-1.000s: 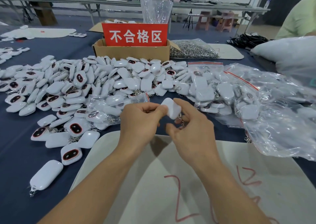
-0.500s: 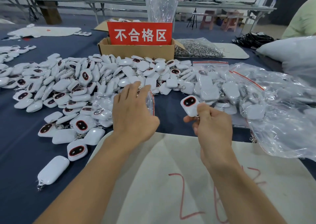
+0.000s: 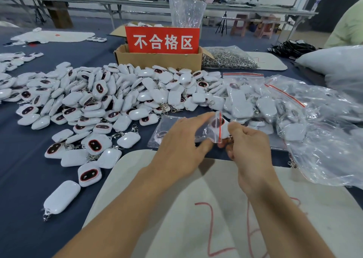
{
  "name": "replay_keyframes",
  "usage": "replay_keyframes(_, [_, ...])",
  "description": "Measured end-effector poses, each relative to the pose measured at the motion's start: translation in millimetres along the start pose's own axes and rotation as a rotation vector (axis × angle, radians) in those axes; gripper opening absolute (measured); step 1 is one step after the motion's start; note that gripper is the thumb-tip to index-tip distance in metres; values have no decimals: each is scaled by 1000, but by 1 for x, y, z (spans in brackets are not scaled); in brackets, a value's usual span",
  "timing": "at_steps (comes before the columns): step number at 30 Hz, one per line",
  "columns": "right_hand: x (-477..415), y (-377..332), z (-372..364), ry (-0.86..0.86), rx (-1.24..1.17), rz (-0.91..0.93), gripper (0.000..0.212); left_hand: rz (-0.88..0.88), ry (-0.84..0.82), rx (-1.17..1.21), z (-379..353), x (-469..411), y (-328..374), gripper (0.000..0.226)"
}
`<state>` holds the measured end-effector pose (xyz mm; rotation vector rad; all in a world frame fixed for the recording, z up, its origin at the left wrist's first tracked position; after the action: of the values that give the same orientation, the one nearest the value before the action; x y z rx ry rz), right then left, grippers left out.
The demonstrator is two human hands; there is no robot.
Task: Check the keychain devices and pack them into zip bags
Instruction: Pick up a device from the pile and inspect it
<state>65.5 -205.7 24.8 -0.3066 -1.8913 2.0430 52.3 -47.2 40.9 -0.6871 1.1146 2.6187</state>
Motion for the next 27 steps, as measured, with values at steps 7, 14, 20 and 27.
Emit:
replay_keyframes(7, [-9, 2, 13, 92, 104, 28, 43, 186, 187, 240, 39, -12, -22, 76])
replay_keyframes(14, [-14, 3, 11, 45, 218, 64, 50, 462, 537, 215, 73, -13, -55, 43])
replay_keyframes(20, [-9, 2, -1, -85, 160, 58, 48, 112, 217, -185, 11, 5, 17, 36])
replay_keyframes(27, [-1, -4, -12, -267, 45, -83, 36, 216, 194, -145, 2, 3, 0, 26])
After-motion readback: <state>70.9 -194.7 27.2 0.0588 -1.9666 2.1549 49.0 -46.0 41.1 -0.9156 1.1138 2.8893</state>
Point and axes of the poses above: each hand's wrist, its own x-axis away from the middle knuckle, its own z-axis out of the back of the hand, y = z × x, the point moved 6 cm from there along -x, towards the middle knuckle, and after that the axes turned 8 degrees about y, right-handed, at the moved point
